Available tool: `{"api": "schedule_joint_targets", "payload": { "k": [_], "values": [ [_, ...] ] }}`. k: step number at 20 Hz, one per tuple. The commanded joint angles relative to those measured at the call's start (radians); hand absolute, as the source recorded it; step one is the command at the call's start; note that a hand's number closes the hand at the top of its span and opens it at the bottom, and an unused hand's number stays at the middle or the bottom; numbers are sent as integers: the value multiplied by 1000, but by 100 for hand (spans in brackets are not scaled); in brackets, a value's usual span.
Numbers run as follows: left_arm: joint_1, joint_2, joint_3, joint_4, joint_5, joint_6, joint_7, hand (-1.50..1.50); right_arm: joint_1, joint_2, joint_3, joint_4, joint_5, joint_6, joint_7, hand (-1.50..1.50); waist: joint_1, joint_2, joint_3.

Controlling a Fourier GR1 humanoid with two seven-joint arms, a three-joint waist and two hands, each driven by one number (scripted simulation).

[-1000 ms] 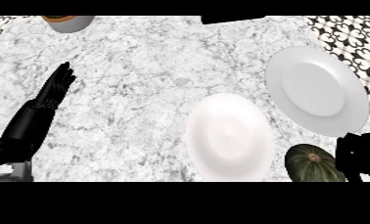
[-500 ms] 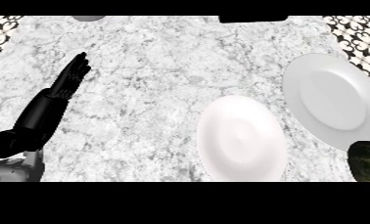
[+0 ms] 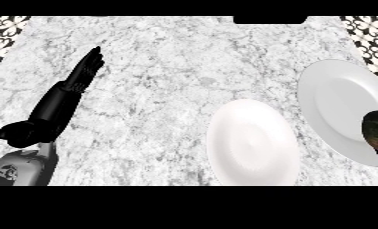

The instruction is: Pick the squash from the plate and place it in the plate

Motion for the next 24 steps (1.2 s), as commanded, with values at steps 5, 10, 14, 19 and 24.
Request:
{"api": "schedule_joint_targets", "payload": {
  "k": [5, 10, 14, 19, 24],
  "values": [
    [-39, -30, -21, -12, -2, -20, 53, 0, -271, 1, 70, 429, 110, 85, 109, -150, 35, 6, 1],
    [-35, -48, 5, 15, -39, -15, 12, 0, -410, 80, 77, 748, 161, -10, -116, -150, 17, 3, 1],
    [-55, -36, 47, 43, -12, -72, 26, 0, -460, 100, 27, 838, 123, -33, -251, -150, 6, 1, 0],
    [-29, -20, 85, 29, -12, -80, 18, 0, -513, 75, -32, 867, 20, 83, -369, -150, 3, -1, 0],
    [-5, -42, 64, -5, -43, -49, 34, 0, -507, 92, -74, 814, -132, 314, -383, -150, -7, -6, -1]
  ]
}}
